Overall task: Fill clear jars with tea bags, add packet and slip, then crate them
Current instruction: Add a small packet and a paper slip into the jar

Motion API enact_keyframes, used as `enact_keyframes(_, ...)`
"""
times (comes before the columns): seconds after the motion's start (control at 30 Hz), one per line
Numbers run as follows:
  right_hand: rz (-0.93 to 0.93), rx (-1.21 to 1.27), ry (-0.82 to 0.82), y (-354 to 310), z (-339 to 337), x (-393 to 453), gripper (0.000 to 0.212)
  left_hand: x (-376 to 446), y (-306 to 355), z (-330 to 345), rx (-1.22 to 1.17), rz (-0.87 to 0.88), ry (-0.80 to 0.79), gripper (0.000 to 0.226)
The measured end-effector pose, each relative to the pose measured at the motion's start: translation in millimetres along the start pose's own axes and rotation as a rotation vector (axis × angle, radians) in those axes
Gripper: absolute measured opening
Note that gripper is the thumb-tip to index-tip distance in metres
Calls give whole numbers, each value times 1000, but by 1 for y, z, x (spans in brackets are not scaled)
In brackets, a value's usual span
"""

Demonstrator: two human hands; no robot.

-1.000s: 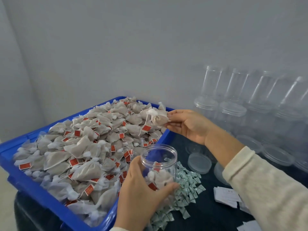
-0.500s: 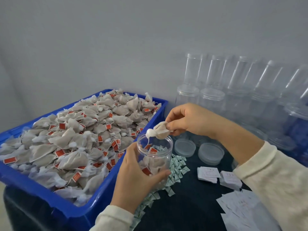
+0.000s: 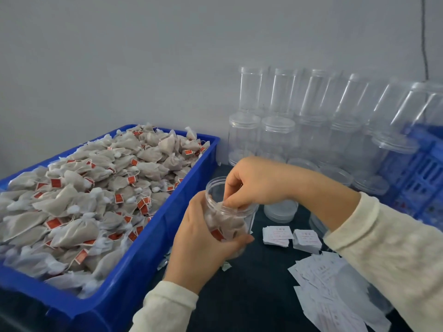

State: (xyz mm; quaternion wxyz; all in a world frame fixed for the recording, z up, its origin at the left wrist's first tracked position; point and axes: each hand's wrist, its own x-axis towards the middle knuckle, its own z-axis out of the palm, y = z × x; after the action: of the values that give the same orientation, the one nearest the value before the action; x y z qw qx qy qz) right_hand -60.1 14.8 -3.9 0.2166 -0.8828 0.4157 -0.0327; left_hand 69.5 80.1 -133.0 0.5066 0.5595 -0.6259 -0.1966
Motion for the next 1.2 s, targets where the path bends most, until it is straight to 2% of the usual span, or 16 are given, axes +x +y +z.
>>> enact_keyframes(0.13, -30, -206, -83, -2, -3, -3, 12, 0, 5, 3, -12, 55, 16, 76)
enact_keyframes(0.27, -62, -363, -207, -8, -6, -3, 15, -3, 8, 6, -33, 80, 12, 84)
enact_keyframes(0.43, -117, -403, -397, -16, -8, -2, 21, -7, 10, 5, -21, 118, 5, 89)
enact_keyframes(0.57, -148, -475, -459, -17, -1, 3, 19, -11, 7, 4, -17, 101, 1, 92)
enact_keyframes(0.67, -150, -484, -513, -18, 0, 5, 30, -13, 6, 3, -32, 85, 2, 92)
enact_keyframes(0.73, -155, -449, -520, -20, -4, 3, 29, -14, 5, 3, -58, 65, 2, 90)
enact_keyframes(0.83, -177, -242, -369, -16, -19, -3, 20, -15, 2, -1, -91, 34, 22, 89)
enact_keyframes(0.97, -237, 415, 85, 10, -33, -23, 22, -24, -8, -11, -149, -40, 128, 89)
enact_keyframes(1.0, -234, 515, 198, 19, -29, -26, 24, -27, -12, -14, -154, -62, 156, 90)
enact_keyframes(1.1, -21, 501, 357, 50, 8, -20, 23, -38, -24, -21, -146, -125, 196, 95)
enact_keyframes(1.2, 218, 368, 280, 76, 66, -7, 11, -48, -32, -23, -136, -169, 216, 100)
